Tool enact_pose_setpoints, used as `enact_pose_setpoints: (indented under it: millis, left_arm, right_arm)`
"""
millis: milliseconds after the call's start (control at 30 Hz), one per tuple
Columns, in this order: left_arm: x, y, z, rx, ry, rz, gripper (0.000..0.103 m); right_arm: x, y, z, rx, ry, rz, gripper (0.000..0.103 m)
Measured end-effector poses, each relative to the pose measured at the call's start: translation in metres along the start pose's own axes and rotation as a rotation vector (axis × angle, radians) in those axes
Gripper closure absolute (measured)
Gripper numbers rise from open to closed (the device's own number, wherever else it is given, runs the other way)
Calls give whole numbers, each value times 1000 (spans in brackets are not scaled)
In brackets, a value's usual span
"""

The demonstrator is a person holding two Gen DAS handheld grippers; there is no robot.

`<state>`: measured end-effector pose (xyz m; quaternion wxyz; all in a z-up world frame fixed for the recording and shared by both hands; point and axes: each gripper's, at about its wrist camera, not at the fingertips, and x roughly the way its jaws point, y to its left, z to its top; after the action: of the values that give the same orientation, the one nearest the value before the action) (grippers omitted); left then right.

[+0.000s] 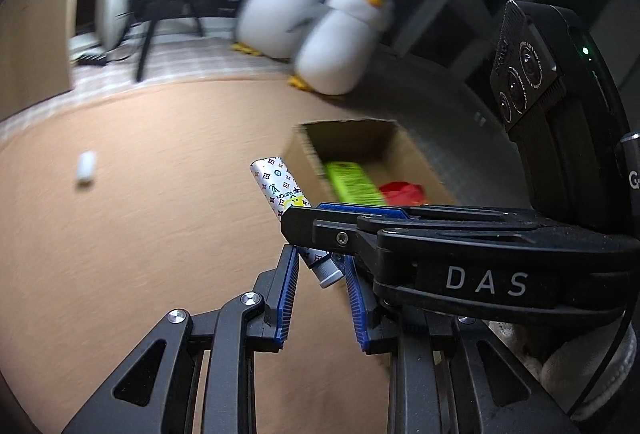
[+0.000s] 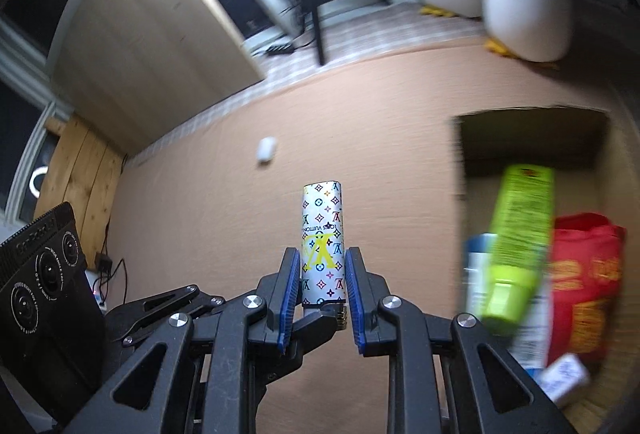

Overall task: Organize objects
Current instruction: 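Carry the lighter with the right tool over the box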

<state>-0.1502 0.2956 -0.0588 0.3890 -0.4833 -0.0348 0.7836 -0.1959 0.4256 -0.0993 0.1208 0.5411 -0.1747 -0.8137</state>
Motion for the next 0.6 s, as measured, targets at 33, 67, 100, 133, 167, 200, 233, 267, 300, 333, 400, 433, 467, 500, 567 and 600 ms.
enact_pose_setpoints:
  millis: [33, 67, 100, 133, 167, 200, 233, 267, 300, 333, 400, 433, 467, 500, 567, 600]
  left_arm:
    - [6, -10, 3, 13, 5, -10, 77]
    - [11, -18, 4, 23, 9, -15, 77]
    - [17, -27, 6, 35, 15, -21, 77]
    - [23, -33, 9, 42, 19, -26, 77]
    - [30, -39, 11, 49, 24, -32, 77]
    - [36, -46, 14, 55, 29, -40, 77]
    - [41, -51, 16, 60, 33, -47, 77]
    - [47, -57, 18, 66, 38, -52, 77]
    - [52, -62, 20, 72, 42, -56, 77]
    - [57, -68, 21, 79, 47, -60, 78]
    - [66, -77, 24, 92, 51, -69, 78]
    - [71, -82, 26, 99, 59, -78, 78]
    - [73, -85, 26, 102, 61, -78, 77]
    - [76, -87, 27, 104, 62, -76, 76]
    - [80, -91, 27, 103, 70, -70, 60]
    - [80, -91, 27, 102, 67, -62, 55]
  right_arm:
    - [-6, -8, 0, 12, -7, -6, 82]
    - [-13, -18, -1, 26, -17, -15, 82]
    - [-16, -23, -1, 33, -22, -20, 82]
    - [-20, -30, -1, 44, -28, -26, 82]
    - [-25, -39, -2, 56, -34, -33, 82]
    - [-29, -46, -3, 65, -38, -37, 82]
    - [-33, -54, -4, 74, -43, -41, 82]
    - [-37, -62, -5, 87, -47, -47, 82]
    - [-39, -68, -6, 95, -51, -50, 82]
    - [-42, -75, -7, 104, -54, -55, 82]
    - [-48, -87, -7, 119, -63, -62, 82]
    - [-50, -92, -7, 125, -68, -65, 82]
    - [-53, -97, -7, 131, -73, -67, 81]
    - [-55, -101, -7, 135, -78, -71, 80]
    - [-57, -107, -5, 138, -83, -99, 70]
    - [-59, -108, -5, 137, -90, -116, 62]
